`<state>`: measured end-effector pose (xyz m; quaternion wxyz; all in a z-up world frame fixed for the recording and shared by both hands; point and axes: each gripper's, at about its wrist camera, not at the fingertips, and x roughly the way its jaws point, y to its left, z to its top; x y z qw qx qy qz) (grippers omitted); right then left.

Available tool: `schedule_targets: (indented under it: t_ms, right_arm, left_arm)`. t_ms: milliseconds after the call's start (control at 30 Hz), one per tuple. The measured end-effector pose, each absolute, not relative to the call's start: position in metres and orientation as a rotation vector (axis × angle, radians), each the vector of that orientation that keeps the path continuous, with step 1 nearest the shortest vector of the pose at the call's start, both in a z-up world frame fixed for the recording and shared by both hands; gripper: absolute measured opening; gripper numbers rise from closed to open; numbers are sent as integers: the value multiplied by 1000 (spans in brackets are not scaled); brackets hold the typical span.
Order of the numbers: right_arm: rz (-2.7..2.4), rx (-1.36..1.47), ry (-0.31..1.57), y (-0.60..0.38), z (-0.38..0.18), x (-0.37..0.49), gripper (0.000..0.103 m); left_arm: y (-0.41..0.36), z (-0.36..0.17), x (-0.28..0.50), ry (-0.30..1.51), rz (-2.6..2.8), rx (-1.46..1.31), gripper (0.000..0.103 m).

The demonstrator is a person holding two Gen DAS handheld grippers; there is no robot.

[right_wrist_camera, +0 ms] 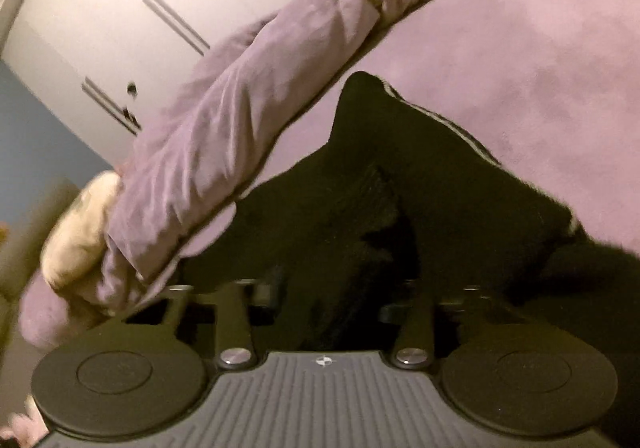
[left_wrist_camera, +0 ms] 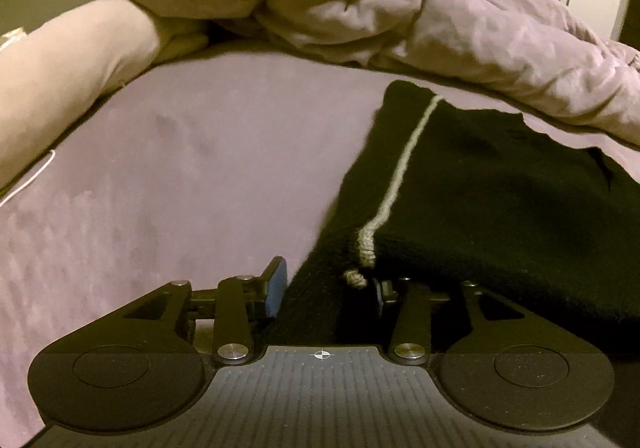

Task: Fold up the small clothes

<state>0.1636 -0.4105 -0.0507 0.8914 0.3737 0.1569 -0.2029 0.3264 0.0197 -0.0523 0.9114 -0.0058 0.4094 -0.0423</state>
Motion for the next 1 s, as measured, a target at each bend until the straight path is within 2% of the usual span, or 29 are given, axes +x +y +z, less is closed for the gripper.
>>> schedule_targets:
  t_ms: [33, 100, 167, 333, 400, 467, 533, 567, 633, 800, 867, 900, 1000]
  right_arm:
    - [-428, 741, 348, -409, -49, 168, 11]
    - [-441, 667, 387, -403, -42, 178, 11]
    - [-420, 623, 385, -397, -31, 185, 10]
    - [-281, 617, 243, -388, 9, 195, 10]
    - [-219, 610, 174, -387, 17, 191, 10]
    - [-211, 593, 171, -390, 14, 187, 11]
    - [-261, 602, 247, -399, -1, 188, 14]
    - [-290, 615, 308, -404, -13, 189, 16]
    - [-350, 651, 416, -414, -35, 191, 20]
    - [-348, 710, 425, -422, -49, 186, 20]
    - [-342, 636, 446, -415, -42, 196, 15]
    - [-342, 582, 457, -411, -37, 203, 10]
    - [-307, 478, 431, -398, -16, 219, 9]
  left_arm:
    - [19, -52, 326, 843, -90, -12, 42]
    - [17, -51, 327, 842, -92, -4, 36]
    - [17, -49, 326, 831, -89, -10, 26]
    - [34, -44, 331, 820, -18, -137, 22]
    - [47, -45, 335, 843, 8, -221, 23]
    - [54, -49, 337, 884, 1, -260, 28]
    - [46, -49, 334, 895, -36, -175, 35]
    - [37, -47, 330, 886, -52, -88, 43]
    - [25, -43, 321, 860, -71, 41, 49]
    - [37, -45, 312, 907, -116, 38, 49]
    - [43, -45, 312, 922, -95, 5, 46]
    - [42, -43, 311, 924, -93, -4, 46]
    - [26, -39, 313, 910, -126, 42, 49]
